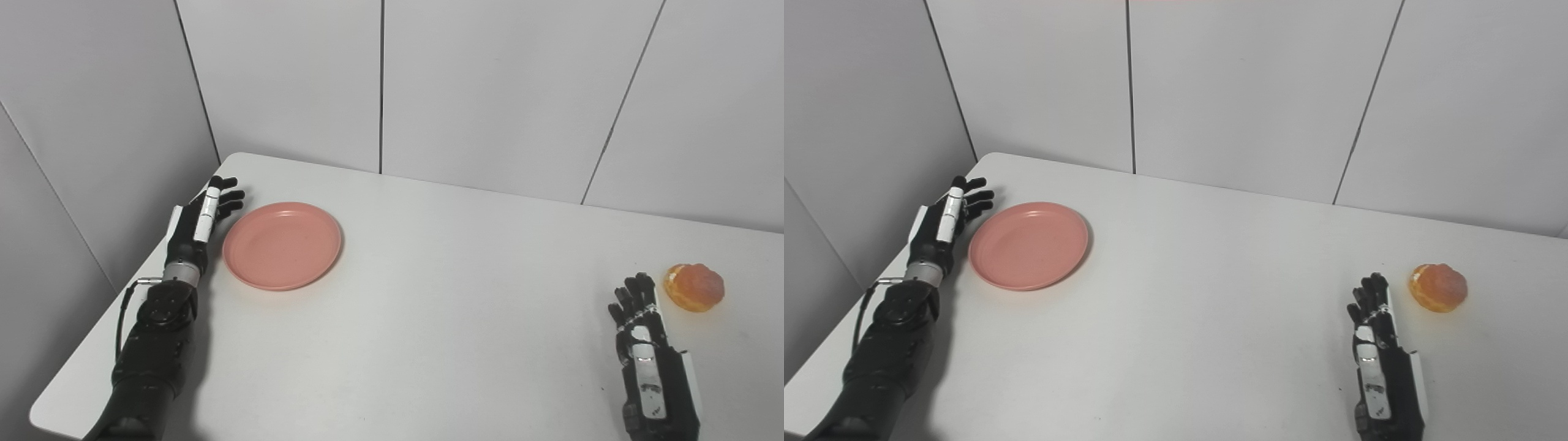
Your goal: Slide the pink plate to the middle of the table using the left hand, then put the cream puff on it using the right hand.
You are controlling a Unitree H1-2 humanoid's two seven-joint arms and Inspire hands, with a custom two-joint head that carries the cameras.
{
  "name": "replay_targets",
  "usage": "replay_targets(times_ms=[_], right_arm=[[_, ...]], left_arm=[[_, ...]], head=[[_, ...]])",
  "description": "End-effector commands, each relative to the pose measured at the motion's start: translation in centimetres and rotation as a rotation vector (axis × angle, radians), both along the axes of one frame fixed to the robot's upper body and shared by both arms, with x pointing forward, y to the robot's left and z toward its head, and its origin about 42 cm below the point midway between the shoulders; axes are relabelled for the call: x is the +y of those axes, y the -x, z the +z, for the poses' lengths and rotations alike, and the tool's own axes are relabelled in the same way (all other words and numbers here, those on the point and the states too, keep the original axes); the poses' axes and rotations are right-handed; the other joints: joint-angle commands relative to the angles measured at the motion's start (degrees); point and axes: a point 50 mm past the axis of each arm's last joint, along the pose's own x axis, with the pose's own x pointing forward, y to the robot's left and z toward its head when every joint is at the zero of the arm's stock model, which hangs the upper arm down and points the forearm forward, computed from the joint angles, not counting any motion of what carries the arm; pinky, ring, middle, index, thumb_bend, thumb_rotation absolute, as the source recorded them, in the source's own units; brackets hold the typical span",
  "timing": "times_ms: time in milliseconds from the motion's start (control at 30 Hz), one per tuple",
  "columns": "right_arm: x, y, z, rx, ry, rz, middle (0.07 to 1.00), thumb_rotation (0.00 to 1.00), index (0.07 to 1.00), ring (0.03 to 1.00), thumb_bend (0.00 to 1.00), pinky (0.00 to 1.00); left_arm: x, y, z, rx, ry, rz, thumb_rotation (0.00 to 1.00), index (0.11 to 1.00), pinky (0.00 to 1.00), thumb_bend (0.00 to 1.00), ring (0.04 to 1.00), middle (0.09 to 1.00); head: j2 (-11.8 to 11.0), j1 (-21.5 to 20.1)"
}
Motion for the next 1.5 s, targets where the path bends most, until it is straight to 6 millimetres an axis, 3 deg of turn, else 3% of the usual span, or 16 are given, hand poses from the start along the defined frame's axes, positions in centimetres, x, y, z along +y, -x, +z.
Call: replay_targets(times_ms=[0,100,300,567,1167,1467], right_arm=[[-0.2,2.8,-5.2,0.175,-0.015,-0.021,1.000,0.82,1.000,1.000,0.58,1.00],[-0.2,2.7,-5.1,0.175,-0.009,-0.022,1.000,0.82,1.000,1.000,0.57,1.00],[-0.2,2.7,-5.0,0.170,-0.017,-0.023,1.000,0.81,1.000,1.000,0.55,1.00],[-0.3,2.6,-5.1,0.162,-0.019,-0.031,1.000,0.81,1.000,1.000,0.53,1.00],[-0.4,2.4,-4.8,0.151,-0.011,-0.063,0.999,0.81,0.993,1.000,0.53,1.00],[-0.2,2.4,-4.5,0.151,-0.003,-0.072,0.992,0.81,0.987,0.997,0.54,1.00]], left_arm=[[-0.3,-0.5,1.3,-0.048,-0.005,-0.024,1.00,0.745,0.85,0.76,0.754,0.747],[-1.1,-0.4,0.6,-0.059,0.024,-0.036,1.00,0.721,0.79,0.75,0.731,0.727],[-2.5,0.1,-0.4,-0.041,0.033,-0.071,1.00,0.734,0.81,0.76,0.755,0.741],[-4.1,0.4,-1.2,-0.053,0.077,-0.090,1.00,0.729,0.73,0.75,0.740,0.736],[-8.8,1.4,-3.0,-0.046,0.202,-0.177,1.00,0.725,0.75,0.72,0.738,0.733],[-11.1,2.0,-3.0,-0.038,0.175,-0.226,1.00,0.737,0.78,0.72,0.743,0.744]], head=[[0.0,-0.1],[-0.1,-0.2],[0.0,-0.3],[0.1,-0.3],[0.6,-0.9],[0.9,-1.3]])
